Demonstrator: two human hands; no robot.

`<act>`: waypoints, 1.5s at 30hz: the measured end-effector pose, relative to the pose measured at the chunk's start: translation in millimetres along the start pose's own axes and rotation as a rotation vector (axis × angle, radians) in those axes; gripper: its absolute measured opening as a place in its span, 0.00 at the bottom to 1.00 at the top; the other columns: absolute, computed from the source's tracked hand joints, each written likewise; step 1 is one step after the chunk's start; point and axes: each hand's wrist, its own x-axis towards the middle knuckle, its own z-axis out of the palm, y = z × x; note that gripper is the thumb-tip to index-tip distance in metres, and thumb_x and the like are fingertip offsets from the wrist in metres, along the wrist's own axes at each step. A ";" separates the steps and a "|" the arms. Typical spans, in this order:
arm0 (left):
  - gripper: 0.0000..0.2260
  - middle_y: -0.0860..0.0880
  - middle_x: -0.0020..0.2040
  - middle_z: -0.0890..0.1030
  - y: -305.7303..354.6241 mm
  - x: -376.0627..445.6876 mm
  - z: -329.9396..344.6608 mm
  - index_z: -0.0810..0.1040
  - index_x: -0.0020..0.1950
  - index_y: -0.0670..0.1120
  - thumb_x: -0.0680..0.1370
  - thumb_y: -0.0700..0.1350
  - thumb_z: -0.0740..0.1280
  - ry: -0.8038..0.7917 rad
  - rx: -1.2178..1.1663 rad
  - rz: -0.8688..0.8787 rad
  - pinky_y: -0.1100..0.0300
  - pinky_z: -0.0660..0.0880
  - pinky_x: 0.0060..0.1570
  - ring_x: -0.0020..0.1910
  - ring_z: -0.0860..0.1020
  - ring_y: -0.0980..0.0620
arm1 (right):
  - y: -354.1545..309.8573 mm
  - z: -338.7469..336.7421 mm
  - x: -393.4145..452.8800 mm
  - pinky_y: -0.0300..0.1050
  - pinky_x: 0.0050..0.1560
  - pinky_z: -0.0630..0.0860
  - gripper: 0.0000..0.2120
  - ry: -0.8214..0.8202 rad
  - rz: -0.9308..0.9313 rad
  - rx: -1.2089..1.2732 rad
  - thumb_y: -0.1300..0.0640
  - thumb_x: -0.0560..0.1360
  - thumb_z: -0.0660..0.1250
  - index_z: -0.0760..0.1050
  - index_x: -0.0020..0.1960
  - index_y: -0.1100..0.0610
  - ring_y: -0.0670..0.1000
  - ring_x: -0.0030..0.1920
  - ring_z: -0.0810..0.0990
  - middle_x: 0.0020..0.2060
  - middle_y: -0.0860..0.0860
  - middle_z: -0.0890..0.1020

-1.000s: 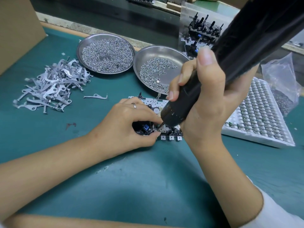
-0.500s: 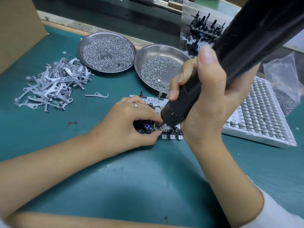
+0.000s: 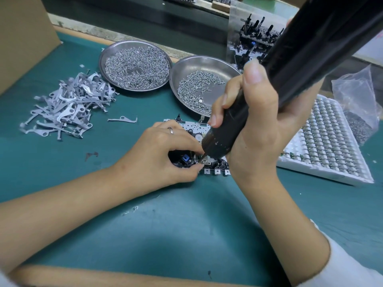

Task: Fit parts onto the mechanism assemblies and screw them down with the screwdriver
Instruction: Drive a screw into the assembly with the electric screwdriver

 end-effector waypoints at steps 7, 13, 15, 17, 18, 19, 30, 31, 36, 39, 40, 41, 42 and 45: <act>0.07 0.59 0.39 0.79 -0.9 -0.4 0.4 0.85 0.42 0.45 0.66 0.43 0.74 0.003 -0.002 0.003 0.45 0.73 0.50 0.41 0.76 0.48 | 0.8 0.2 -0.8 0.38 0.24 0.67 0.14 0.008 0.006 0.005 0.61 0.71 0.64 0.61 0.51 0.62 0.51 0.19 0.68 0.27 0.52 0.69; 0.10 0.55 0.41 0.83 -0.2 -1.2 0.4 0.85 0.46 0.48 0.65 0.44 0.74 0.018 0.002 -0.025 0.47 0.73 0.53 0.44 0.77 0.49 | -3.8 -9.5 9.7 0.38 0.24 0.67 0.22 0.022 -0.054 0.012 0.61 0.71 0.64 0.60 0.58 0.73 0.51 0.18 0.70 0.23 0.49 0.71; 0.10 0.56 0.40 0.82 0.8 -1.3 0.3 0.85 0.46 0.48 0.65 0.44 0.74 0.019 0.007 -0.031 0.47 0.73 0.53 0.44 0.77 0.49 | -1.0 -11.7 11.2 0.38 0.23 0.67 0.23 0.036 -0.052 -0.001 0.61 0.71 0.64 0.59 0.58 0.73 0.50 0.19 0.70 0.23 0.49 0.71; 0.10 0.56 0.40 0.82 2.3 -1.2 0.1 0.86 0.46 0.47 0.65 0.43 0.74 0.020 0.014 -0.025 0.46 0.73 0.53 0.44 0.77 0.49 | 3.8 -15.8 9.7 0.39 0.24 0.67 0.15 0.033 -0.014 -0.034 0.61 0.71 0.63 0.60 0.52 0.64 0.50 0.19 0.69 0.23 0.48 0.70; 0.10 0.56 0.40 0.82 3.1 -1.2 0.0 0.86 0.46 0.47 0.65 0.43 0.74 0.020 0.018 -0.021 0.46 0.73 0.53 0.44 0.77 0.48 | 5.3 -17.0 9.0 0.39 0.24 0.67 0.13 0.025 0.013 -0.042 0.60 0.71 0.64 0.60 0.50 0.60 0.51 0.19 0.69 0.23 0.48 0.70; 0.10 0.56 0.40 0.81 3.7 -1.2 -0.1 0.86 0.46 0.47 0.65 0.43 0.74 0.022 0.022 -0.019 0.46 0.73 0.53 0.43 0.77 0.48 | 5.3 -17.4 9.1 0.39 0.24 0.67 0.13 0.013 0.040 -0.043 0.60 0.71 0.64 0.60 0.48 0.58 0.51 0.19 0.68 0.23 0.49 0.69; 0.11 0.55 0.42 0.83 2.5 -1.1 -0.4 0.85 0.47 0.47 0.65 0.45 0.75 0.016 0.063 0.016 0.46 0.73 0.53 0.44 0.78 0.50 | 0.5 -22.3 13.3 0.44 0.32 0.74 0.18 -0.017 0.016 -0.135 0.59 0.74 0.66 0.62 0.58 0.61 0.51 0.26 0.75 0.30 0.49 0.76; 0.12 0.55 0.42 0.83 2.8 -0.9 -0.7 0.85 0.48 0.47 0.65 0.46 0.75 0.007 0.061 0.016 0.47 0.73 0.53 0.44 0.78 0.51 | -0.9 -26.3 12.8 0.46 0.37 0.75 0.22 -0.022 -0.024 -0.150 0.58 0.74 0.65 0.59 0.63 0.62 0.50 0.31 0.77 0.33 0.47 0.78; 0.11 0.57 0.44 0.83 3.0 2.4 -5.2 0.81 0.53 0.53 0.72 0.52 0.69 0.162 -0.169 -0.128 0.65 0.73 0.51 0.45 0.80 0.57 | 1.3 -52.2 -24.9 0.46 0.46 0.70 0.10 0.241 -0.039 -0.525 0.54 0.75 0.61 0.66 0.55 0.53 0.51 0.45 0.72 0.43 0.49 0.71; 0.08 0.54 0.43 0.83 -3.9 9.6 -9.4 0.79 0.53 0.55 0.77 0.48 0.63 0.370 -0.204 -0.234 0.69 0.73 0.47 0.43 0.78 0.63 | 9.3 -45.1 -53.1 0.45 0.50 0.72 0.15 -0.202 -0.009 -1.018 0.49 0.75 0.63 0.74 0.59 0.55 0.50 0.50 0.74 0.51 0.52 0.74; 0.08 0.55 0.42 0.82 -6.2 11.4 -10.3 0.79 0.53 0.56 0.78 0.48 0.61 0.414 -0.212 -0.244 0.68 0.73 0.45 0.42 0.78 0.64 | 14.0 -42.0 -59.2 0.49 0.53 0.73 0.19 -0.408 -0.034 -1.150 0.47 0.75 0.63 0.75 0.62 0.55 0.53 0.53 0.75 0.54 0.55 0.76; 0.09 0.55 0.42 0.82 -8.1 13.2 -10.9 0.79 0.52 0.57 0.78 0.48 0.60 0.452 -0.218 -0.250 0.66 0.72 0.44 0.41 0.77 0.63 | 17.5 -38.6 -62.8 0.52 0.55 0.72 0.21 -0.575 -0.069 -1.276 0.46 0.75 0.63 0.75 0.65 0.54 0.57 0.56 0.75 0.58 0.56 0.76; 0.09 0.55 0.41 0.81 -10.9 14.6 -11.3 0.78 0.52 0.57 0.79 0.47 0.60 0.483 -0.221 -0.258 0.64 0.72 0.44 0.41 0.76 0.62 | 19.4 -35.8 -64.3 0.55 0.57 0.71 0.21 -0.696 -0.095 -1.384 0.45 0.76 0.63 0.75 0.66 0.51 0.60 0.59 0.74 0.61 0.57 0.76; 0.09 0.57 0.42 0.81 -17.3 16.5 -11.3 0.79 0.53 0.53 0.80 0.47 0.59 0.545 -0.210 -0.269 0.59 0.73 0.45 0.41 0.75 0.59 | 12.2 -35.6 -67.6 0.55 0.56 0.72 0.16 -0.832 -0.149 -1.501 0.46 0.76 0.63 0.79 0.58 0.52 0.63 0.61 0.74 0.61 0.57 0.77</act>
